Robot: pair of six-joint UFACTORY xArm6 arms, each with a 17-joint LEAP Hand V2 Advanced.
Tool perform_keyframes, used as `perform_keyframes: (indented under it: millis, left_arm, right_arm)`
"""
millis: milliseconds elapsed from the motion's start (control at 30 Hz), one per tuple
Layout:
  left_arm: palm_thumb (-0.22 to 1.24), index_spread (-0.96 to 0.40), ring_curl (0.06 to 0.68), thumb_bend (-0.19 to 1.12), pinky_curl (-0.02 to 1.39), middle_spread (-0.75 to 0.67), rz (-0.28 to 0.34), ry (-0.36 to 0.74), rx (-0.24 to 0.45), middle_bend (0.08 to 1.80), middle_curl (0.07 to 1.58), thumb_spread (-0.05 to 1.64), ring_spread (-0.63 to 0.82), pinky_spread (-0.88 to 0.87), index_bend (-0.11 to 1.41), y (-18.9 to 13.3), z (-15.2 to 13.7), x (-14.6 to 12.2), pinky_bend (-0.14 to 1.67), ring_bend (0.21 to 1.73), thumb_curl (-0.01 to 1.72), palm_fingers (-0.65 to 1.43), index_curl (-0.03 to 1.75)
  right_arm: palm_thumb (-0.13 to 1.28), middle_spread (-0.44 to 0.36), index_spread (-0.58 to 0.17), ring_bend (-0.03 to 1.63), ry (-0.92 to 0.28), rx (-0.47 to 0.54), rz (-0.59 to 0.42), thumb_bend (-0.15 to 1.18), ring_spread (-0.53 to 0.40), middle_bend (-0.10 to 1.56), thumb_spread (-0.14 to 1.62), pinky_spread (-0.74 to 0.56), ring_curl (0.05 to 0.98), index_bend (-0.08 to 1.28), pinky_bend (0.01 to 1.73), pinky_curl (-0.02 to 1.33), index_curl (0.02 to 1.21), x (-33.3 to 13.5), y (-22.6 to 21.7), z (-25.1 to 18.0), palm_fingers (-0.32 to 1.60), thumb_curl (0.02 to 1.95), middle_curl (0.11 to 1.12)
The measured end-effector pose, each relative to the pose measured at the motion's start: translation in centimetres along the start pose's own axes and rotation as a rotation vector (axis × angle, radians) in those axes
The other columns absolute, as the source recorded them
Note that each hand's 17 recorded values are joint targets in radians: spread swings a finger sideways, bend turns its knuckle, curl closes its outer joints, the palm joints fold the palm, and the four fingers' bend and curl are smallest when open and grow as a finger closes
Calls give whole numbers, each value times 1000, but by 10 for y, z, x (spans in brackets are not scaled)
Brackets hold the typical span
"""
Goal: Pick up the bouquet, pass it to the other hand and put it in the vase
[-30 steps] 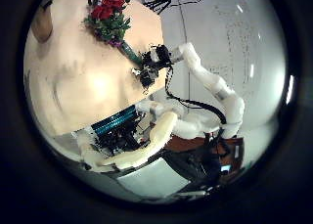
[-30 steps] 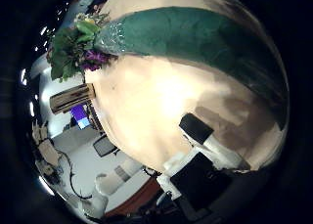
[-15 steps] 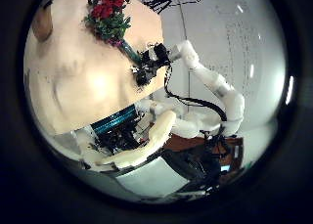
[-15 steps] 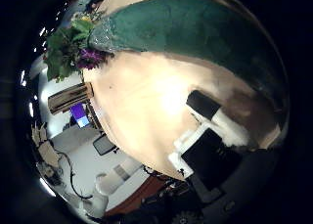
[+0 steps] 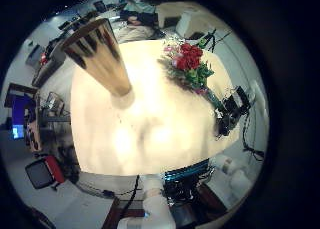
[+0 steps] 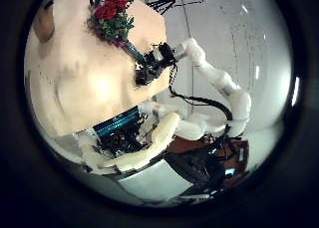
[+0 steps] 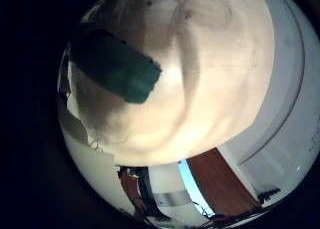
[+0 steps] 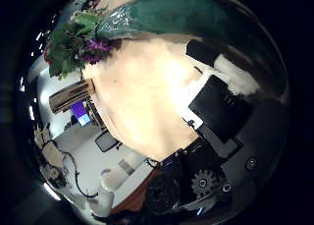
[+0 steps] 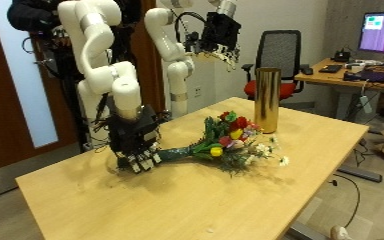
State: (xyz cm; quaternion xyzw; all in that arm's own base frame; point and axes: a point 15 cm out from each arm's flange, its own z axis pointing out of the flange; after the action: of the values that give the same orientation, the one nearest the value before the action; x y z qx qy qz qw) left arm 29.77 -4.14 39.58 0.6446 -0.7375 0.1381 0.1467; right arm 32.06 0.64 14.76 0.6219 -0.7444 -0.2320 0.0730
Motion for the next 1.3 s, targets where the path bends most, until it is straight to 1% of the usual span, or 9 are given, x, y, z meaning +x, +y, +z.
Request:
perform_keyframes:
  millis: [167,333,400,600,900,1067,1133,1167,1300]
  left_arm:
    - [226,172,159,-33,285,317,-2,-3,12,216,339,868,482,466,174,2,-3,-2,194,534,309,258,338]
    - [226,166,158,-33,286,314,-9,-1,10,221,341,867,481,465,172,4,-4,-5,194,531,311,263,339]
    - [226,166,159,-33,286,314,-9,-3,11,221,341,867,480,464,172,4,-4,-5,194,532,311,263,339]
    - [226,166,162,-33,287,314,-9,-3,11,220,341,867,481,464,172,5,-4,-6,195,534,312,264,339]
    - [233,166,158,-33,284,314,-7,-3,18,228,340,867,488,463,174,3,-6,-7,194,540,311,267,340]
    - [233,166,155,-33,281,305,-5,-4,20,226,338,867,487,459,174,2,-7,-7,195,541,309,271,338]
    - [233,166,154,-33,281,308,-3,-4,20,225,337,867,487,458,173,2,-7,-6,195,541,309,272,338]
    - [234,166,153,-33,280,312,-4,-4,21,229,339,867,487,457,172,2,-7,-6,194,540,308,273,337]
    - [234,166,152,-33,282,310,-2,-6,25,225,338,867,487,455,173,2,-9,-6,197,540,308,273,335]
  right_arm:
    - [850,-60,-244,884,0,-18,4,-25,-212,579,921,-179,260,220,672,39,437,1,-2,2,812,519,432]
    - [832,-108,-224,893,3,-30,7,-25,-186,530,939,-136,257,204,706,-8,452,0,-4,9,712,521,419]
    - [824,-61,-213,887,5,-33,5,-26,-169,534,947,-106,252,200,701,-10,459,-1,-4,10,665,519,422]
    - [823,-22,-191,898,14,-45,3,-24,-152,549,952,-63,245,195,689,-10,462,0,-5,16,620,517,429]
    - [826,-7,-194,918,19,-37,6,-24,-152,578,952,-43,237,210,679,-11,471,2,-11,19,637,515,435]
    - [860,-114,-269,993,27,-35,7,-23,-252,690,928,-183,269,231,731,0,503,2,-11,18,878,517,491]
    - [875,-193,-328,1042,44,-35,9,-27,-310,695,876,-426,312,196,982,80,528,6,-11,18,1103,524,526]
    - [877,-213,-345,1052,50,-36,13,-29,-320,702,857,-479,333,203,1049,116,551,8,-11,18,1114,526,544]
    - [888,-286,-433,1111,64,-31,14,-25,-340,789,831,-533,400,321,1188,223,666,7,-12,16,1192,531,636]
